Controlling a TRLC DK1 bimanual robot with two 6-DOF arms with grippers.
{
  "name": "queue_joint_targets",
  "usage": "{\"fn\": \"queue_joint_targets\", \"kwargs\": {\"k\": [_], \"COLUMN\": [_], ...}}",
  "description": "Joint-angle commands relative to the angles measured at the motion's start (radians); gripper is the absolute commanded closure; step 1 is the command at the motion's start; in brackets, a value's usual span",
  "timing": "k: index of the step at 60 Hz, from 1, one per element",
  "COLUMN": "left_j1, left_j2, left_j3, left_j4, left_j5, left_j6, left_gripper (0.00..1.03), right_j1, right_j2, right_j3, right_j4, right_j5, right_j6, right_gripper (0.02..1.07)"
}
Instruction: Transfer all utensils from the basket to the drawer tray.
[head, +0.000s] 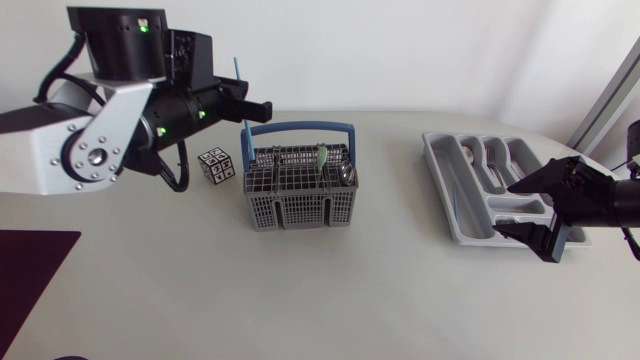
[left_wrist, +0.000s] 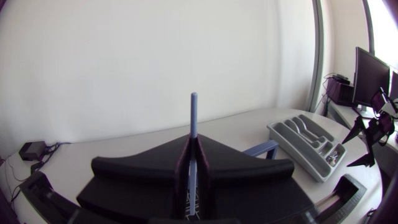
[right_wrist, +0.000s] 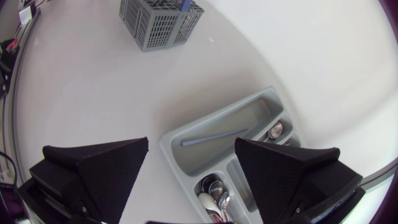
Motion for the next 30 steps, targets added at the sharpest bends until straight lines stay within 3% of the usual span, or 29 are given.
{"fn": "queue_joint_targets", "kwargs": {"k": [1,9,23,30], "left_j1": [0.005,0.026,0.074,0.074], "left_j2": [-0.04,-0.036,0.067,0.115], "left_j3": [0.058,0.128,0.232,0.282], "left_j4": [-0.063,-0.198,-0.291,-0.321], "left_j5": [0.051,0.242,0.5,0.581], "left_j6": [-0.072,-0.177,-0.279,-0.313], "left_gripper": [0.99,0.99,0.99,0.99], "right_j1": [0.043,0.177,0.45,0.557], "right_j2": [-0.05,-0.131,-0.157,-0.093], "right_j3": [0.034,0.085,0.169,0.221], "right_j4": [-0.051,-0.111,-0.077,-0.037], "right_j5": [-0.016,-0.065,-0.079,-0.079], "right_j6": [0.118,0.325,0.689,0.806], "right_gripper": [0.07,0.1,0.1,0.11]}}
